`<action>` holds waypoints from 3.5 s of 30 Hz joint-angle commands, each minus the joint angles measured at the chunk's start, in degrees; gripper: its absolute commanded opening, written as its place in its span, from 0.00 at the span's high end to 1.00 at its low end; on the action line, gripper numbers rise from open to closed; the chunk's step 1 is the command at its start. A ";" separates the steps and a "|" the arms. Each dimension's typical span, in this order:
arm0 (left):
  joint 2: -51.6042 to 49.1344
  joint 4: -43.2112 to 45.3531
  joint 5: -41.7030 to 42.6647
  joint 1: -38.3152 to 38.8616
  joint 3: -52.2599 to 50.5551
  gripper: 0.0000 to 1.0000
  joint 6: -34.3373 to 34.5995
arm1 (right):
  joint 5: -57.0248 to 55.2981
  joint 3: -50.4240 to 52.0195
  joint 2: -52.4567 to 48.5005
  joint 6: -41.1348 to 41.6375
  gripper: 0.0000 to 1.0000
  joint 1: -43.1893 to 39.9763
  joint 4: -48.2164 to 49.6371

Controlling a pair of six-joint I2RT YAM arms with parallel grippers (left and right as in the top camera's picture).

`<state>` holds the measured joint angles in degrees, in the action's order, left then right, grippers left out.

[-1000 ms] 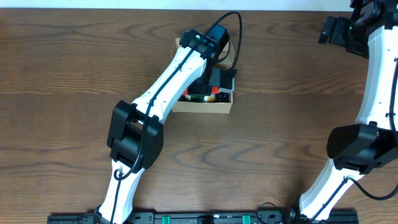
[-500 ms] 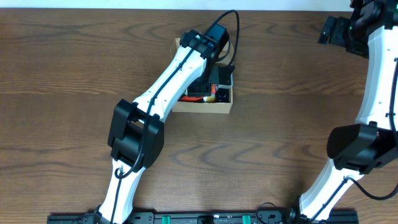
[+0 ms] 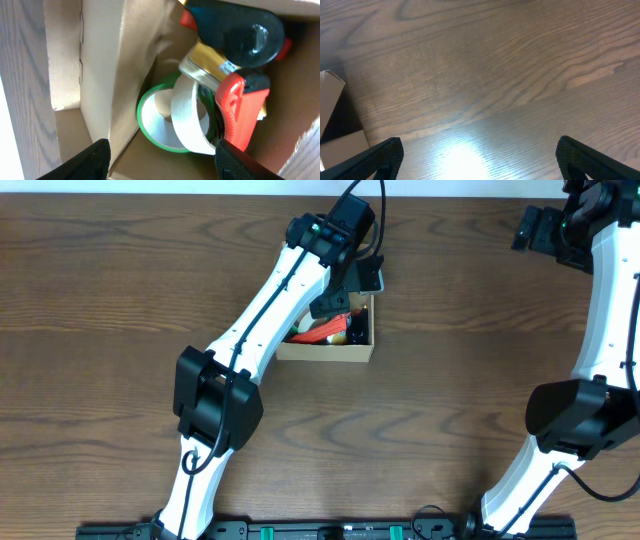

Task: Pack container
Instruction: 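Lower the box cutter into the box and release it, then withdraw the left gripper up and away from the box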

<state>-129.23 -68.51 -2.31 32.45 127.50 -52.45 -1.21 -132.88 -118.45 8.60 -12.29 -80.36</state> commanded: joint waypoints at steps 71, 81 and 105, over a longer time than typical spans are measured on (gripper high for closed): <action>-0.57 3.04 6.16 1.84 -6.38 0.29 19.96 | 0.17 0.37 0.26 0.81 0.01 0.33 -0.42; -0.50 5.92 -2.16 2.45 -5.51 0.24 25.62 | 0.22 0.37 0.26 0.83 0.01 0.37 -0.48; -0.44 -18.69 13.62 -19.23 25.46 0.94 45.44 | 15.52 0.37 -5.18 -0.50 0.90 10.82 6.54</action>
<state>-129.34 -85.82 1.15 17.21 152.38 -8.91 12.51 -132.68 -119.83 8.38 -3.51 -74.35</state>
